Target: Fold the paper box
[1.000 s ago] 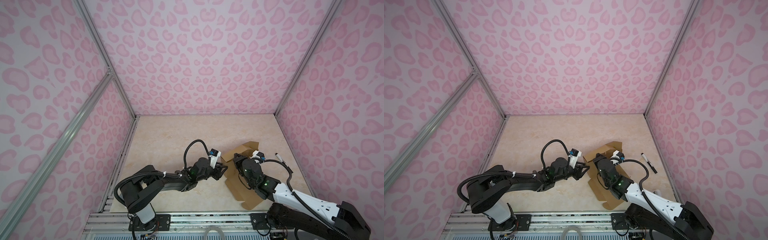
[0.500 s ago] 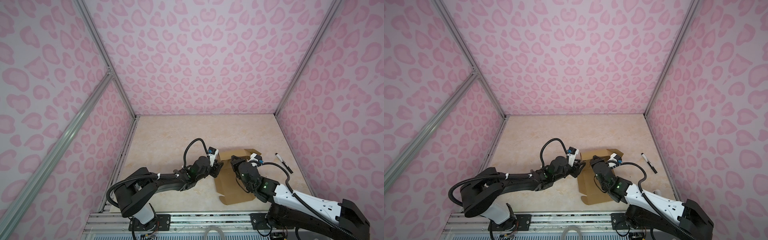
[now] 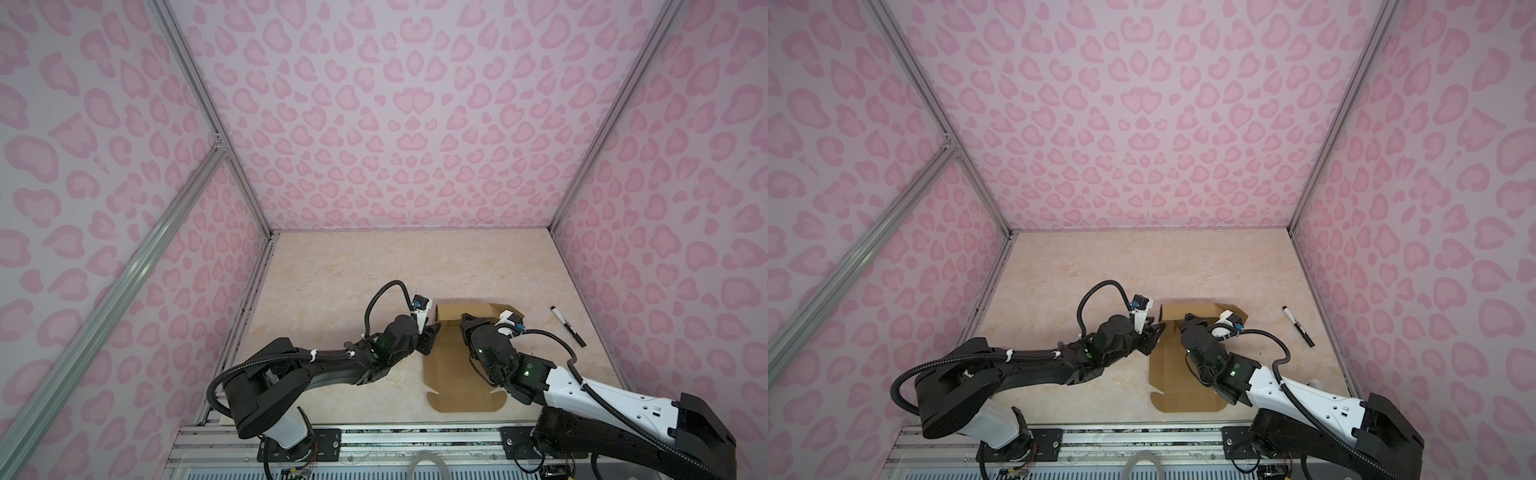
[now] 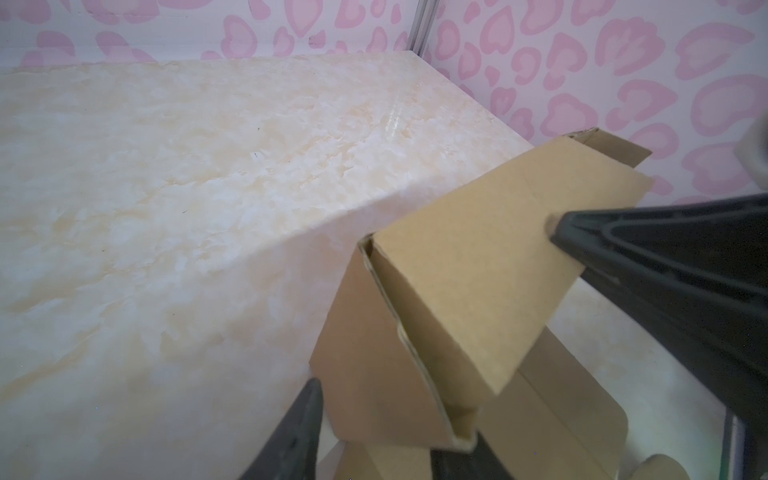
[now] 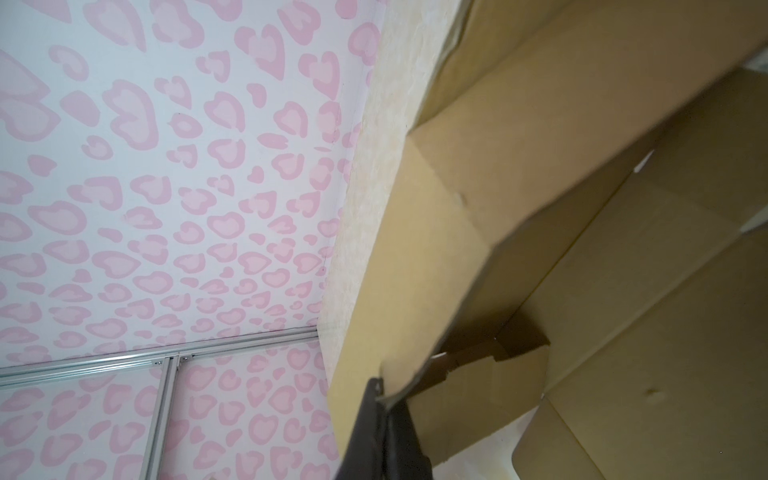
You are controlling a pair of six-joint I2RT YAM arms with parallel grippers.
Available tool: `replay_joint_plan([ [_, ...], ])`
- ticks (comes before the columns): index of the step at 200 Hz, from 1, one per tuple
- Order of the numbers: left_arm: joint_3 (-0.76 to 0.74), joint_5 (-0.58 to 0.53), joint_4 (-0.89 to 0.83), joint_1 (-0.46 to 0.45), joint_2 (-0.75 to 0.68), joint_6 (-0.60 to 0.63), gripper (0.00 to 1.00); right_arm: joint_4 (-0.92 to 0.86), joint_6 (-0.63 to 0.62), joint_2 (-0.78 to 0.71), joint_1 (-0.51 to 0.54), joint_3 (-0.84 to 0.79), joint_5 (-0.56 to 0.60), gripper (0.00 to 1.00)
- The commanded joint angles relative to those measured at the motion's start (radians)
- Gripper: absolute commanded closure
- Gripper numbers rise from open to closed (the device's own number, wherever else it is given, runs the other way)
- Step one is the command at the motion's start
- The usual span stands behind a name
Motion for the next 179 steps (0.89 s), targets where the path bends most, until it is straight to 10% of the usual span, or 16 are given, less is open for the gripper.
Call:
replay_joint_plan([
  [1, 0.019, -0.081, 0.066, -0.024, 0.019, 0.016, 0.56, -0.052, 0.023, 0.006, 0.001, 0.003, 0.007, 1.00],
  [179, 0.065, -0.513, 0.061, -0.191, 0.099, 0.014, 0.69, -0.016, 0.067, 0.016, 0.008, 0.007, 0.008, 1.00],
])
